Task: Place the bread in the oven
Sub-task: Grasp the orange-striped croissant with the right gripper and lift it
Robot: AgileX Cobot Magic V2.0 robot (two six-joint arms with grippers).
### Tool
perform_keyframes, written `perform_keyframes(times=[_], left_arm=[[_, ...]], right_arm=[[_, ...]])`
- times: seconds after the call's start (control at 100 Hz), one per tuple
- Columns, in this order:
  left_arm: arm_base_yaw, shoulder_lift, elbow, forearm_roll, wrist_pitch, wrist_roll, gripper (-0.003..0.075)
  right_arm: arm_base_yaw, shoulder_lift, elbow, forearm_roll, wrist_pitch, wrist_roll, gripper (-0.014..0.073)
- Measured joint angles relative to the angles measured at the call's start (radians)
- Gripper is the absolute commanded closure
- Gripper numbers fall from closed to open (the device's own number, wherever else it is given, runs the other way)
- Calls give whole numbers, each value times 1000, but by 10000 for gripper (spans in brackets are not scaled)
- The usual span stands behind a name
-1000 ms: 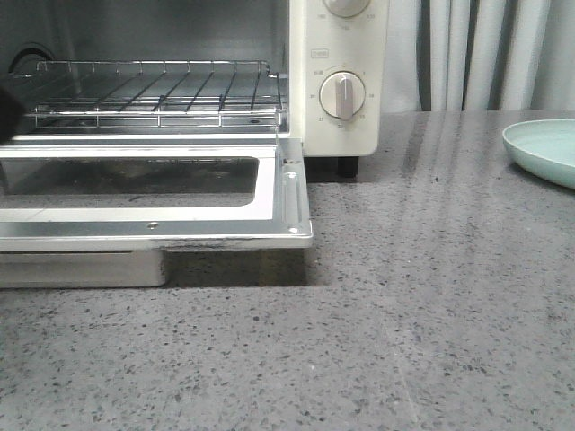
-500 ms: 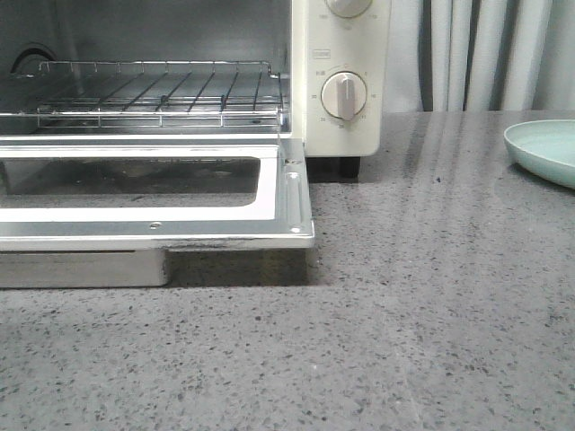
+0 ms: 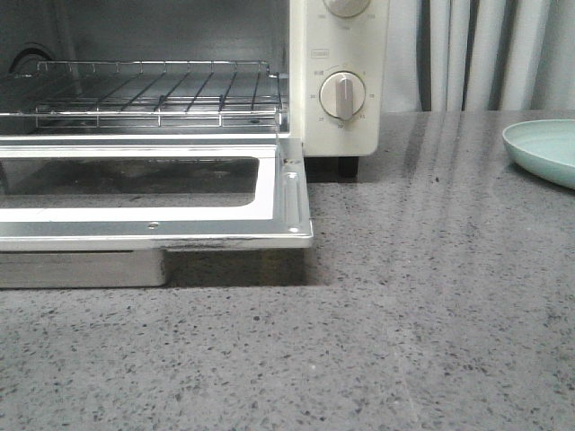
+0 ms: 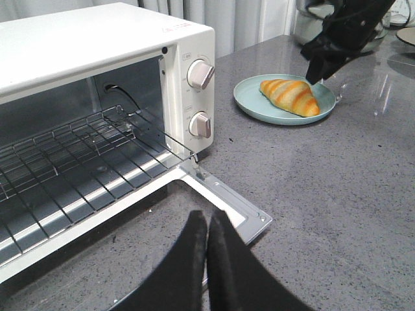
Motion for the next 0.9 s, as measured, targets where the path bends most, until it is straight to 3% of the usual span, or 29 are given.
perform_keyframes(times=[0.13, 0.7, 0.77, 0.9], left_arm=[[0, 0, 0, 0, 0, -2, 742], [0, 0, 0, 2, 0, -4, 742], [0, 0, 0, 2, 0, -5, 742], [0, 0, 0, 2, 0, -5, 742]], right_arm=[[0, 26, 0, 13, -49, 0, 229], [0, 191, -10, 24, -52, 4, 243], [0, 205, -15, 24, -48, 6, 331], [0, 213, -16, 24, -48, 6, 669]])
